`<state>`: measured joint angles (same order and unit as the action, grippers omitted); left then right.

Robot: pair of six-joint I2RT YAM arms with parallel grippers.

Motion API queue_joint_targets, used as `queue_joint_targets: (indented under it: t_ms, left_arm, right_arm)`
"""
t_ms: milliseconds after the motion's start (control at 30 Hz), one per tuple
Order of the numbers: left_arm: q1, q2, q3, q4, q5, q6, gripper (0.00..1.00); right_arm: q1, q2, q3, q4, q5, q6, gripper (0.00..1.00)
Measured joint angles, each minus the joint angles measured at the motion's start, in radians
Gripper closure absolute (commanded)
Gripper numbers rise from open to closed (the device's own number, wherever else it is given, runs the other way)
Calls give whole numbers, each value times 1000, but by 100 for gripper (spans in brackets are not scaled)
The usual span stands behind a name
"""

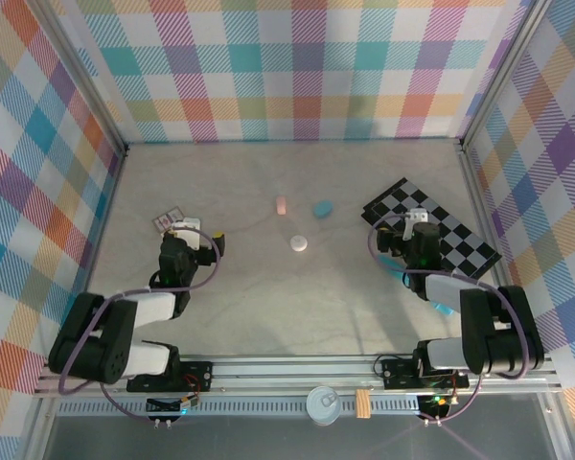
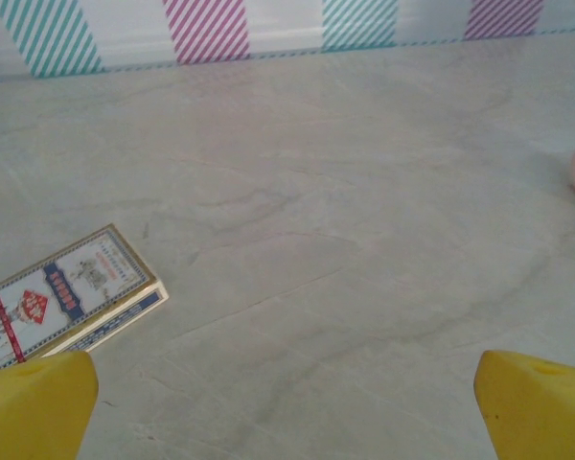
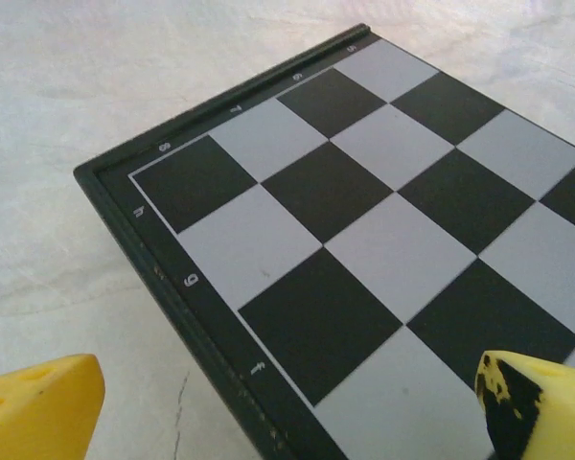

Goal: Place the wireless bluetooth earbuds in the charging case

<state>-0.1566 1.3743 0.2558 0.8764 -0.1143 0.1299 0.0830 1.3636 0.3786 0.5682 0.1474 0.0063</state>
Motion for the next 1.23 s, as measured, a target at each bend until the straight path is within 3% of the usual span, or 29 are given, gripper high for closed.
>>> queue_joint_targets:
  t_ms: [167, 500, 1233]
  left_arm:
    - [56, 202, 4, 135, 0, -43, 0]
    - [90, 207, 161, 24, 35, -89, 0]
    - [90, 207, 164, -40, 46, -89, 0]
  right_arm:
    - [-48, 105, 4, 158, -63, 4, 1]
    - [-69, 174, 8, 222, -79, 12, 1]
    - [-69, 174, 9, 241, -81, 15, 1]
